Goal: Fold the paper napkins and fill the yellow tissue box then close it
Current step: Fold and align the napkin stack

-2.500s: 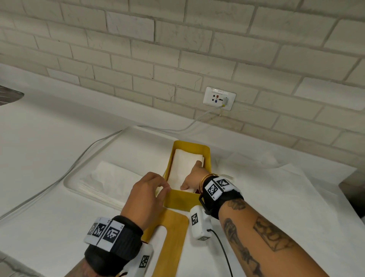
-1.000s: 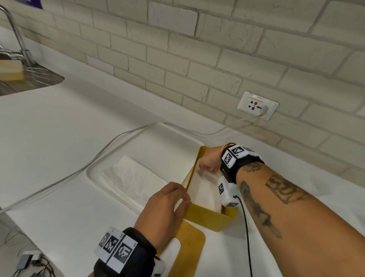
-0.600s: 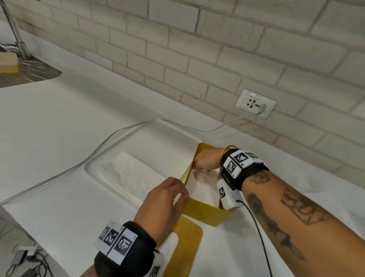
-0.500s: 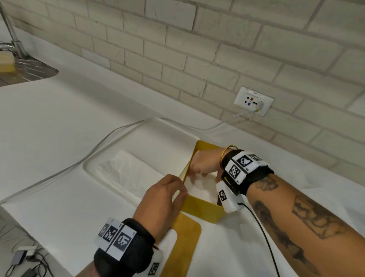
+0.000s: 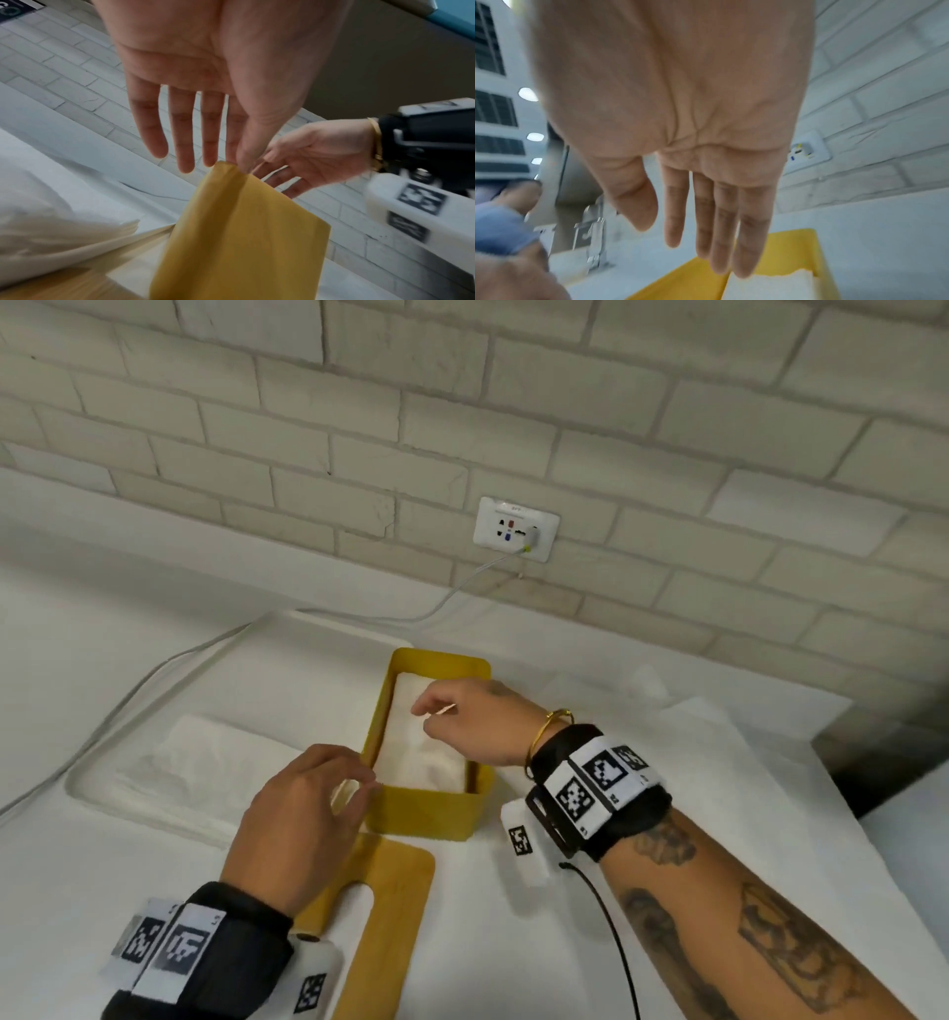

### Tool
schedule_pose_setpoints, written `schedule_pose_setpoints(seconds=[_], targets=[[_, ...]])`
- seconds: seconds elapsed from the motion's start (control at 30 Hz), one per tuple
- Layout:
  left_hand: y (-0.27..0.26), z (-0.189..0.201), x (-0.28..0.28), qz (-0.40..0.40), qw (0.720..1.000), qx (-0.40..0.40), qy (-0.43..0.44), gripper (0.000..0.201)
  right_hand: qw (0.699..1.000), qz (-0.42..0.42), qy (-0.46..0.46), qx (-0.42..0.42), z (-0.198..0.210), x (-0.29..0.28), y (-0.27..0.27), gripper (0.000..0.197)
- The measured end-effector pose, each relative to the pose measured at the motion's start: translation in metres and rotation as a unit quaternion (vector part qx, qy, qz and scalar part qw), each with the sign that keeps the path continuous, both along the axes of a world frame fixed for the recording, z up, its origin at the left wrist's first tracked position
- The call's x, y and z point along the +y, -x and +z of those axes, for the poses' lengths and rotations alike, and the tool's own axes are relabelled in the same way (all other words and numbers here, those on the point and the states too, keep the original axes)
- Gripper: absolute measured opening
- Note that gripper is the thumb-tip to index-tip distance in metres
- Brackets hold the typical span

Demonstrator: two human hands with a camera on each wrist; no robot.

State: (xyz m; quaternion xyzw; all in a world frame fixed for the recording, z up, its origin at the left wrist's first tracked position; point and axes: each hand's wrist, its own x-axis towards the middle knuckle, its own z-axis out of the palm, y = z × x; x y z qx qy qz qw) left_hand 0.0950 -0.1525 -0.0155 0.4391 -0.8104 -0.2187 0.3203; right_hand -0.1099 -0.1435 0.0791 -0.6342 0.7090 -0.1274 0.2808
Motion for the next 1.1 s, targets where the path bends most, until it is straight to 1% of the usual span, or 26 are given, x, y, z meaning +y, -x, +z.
schedule_pose_setpoints(seconds=[0.07, 0.13, 0.17, 0.23, 0.3, 0.33, 0.37, 0.4, 0.43, 0.53, 0.6, 0.67, 0.73, 0.8, 0.93, 1.1], targets=[[0.005, 0.003, 0.003, 0.004, 1.0, -0.006, 0.02, 0.006, 0.997, -0.044, 0.046, -0.048, -0.002, 0.03, 0.024, 0.029], [0.016, 0.006, 0.01, 0.0, 0.998, -0.012, 0.059, 0.006, 0.993, -0.089, 0.047, -0.058, -0.012, 0.058, 0.054, 0.027], [0.025, 0.008, 0.014, -0.01, 0.997, -0.011, 0.082, 0.007, 0.992, -0.108, 0.034, -0.05, -0.017, 0.072, 0.069, 0.026], [0.045, 0.014, 0.025, -0.047, 0.992, 0.001, 0.116, 0.013, 0.99, -0.139, -0.003, -0.024, -0.029, 0.098, 0.101, 0.026], [0.07, 0.019, 0.038, -0.108, 0.986, 0.012, 0.126, 0.02, 0.985, -0.168, -0.037, 0.001, -0.042, 0.12, 0.132, 0.028], [0.084, 0.018, 0.043, -0.142, 0.982, 0.006, 0.126, 0.02, 0.982, -0.185, -0.046, 0.006, -0.047, 0.129, 0.146, 0.028], [0.1, 0.016, 0.048, -0.172, 0.978, -0.011, 0.12, 0.017, 0.977, -0.205, -0.05, 0.007, -0.052, 0.139, 0.161, 0.029], [0.115, 0.013, 0.051, -0.197, 0.975, -0.035, 0.098, 0.015, 0.973, -0.225, -0.048, 0.008, -0.055, 0.147, 0.173, 0.03], [0.13, 0.009, 0.054, -0.216, 0.972, -0.063, 0.063, 0.017, 0.969, -0.243, -0.045, 0.012, -0.058, 0.154, 0.184, 0.031], [0.178, -0.002, 0.059, -0.241, 0.959, -0.147, -0.027, 0.034, 0.957, -0.281, -0.054, 0.037, -0.067, 0.171, 0.219, 0.041], [0.205, -0.009, 0.06, -0.247, 0.946, -0.201, -0.057, 0.045, 0.955, -0.28, -0.084, 0.054, -0.075, 0.179, 0.236, 0.05], [0.225, -0.016, 0.061, -0.245, 0.933, -0.254, -0.07, 0.053, 0.956, -0.261, -0.12, 0.058, -0.084, 0.183, 0.246, 0.057], [0.238, -0.022, 0.064, -0.239, 0.916, -0.312, -0.084, 0.057, 0.959, -0.241, -0.137, 0.067, -0.089, 0.185, 0.249, 0.061], [0.244, -0.025, 0.067, -0.231, 0.902, -0.354, -0.084, 0.056, 0.963, -0.216, -0.14, 0.084, -0.09, 0.186, 0.249, 0.063], [0.229, -0.022, 0.075, -0.229, 0.901, -0.361, -0.075, 0.051, 0.969, -0.181, -0.141, 0.089, -0.09, 0.197, 0.242, 0.064], [0.182, -0.019, 0.109, -0.248, 0.89, -0.375, -0.069, 0.054, 0.978, -0.127, -0.14, 0.085, -0.097, 0.236, 0.213, 0.069]])
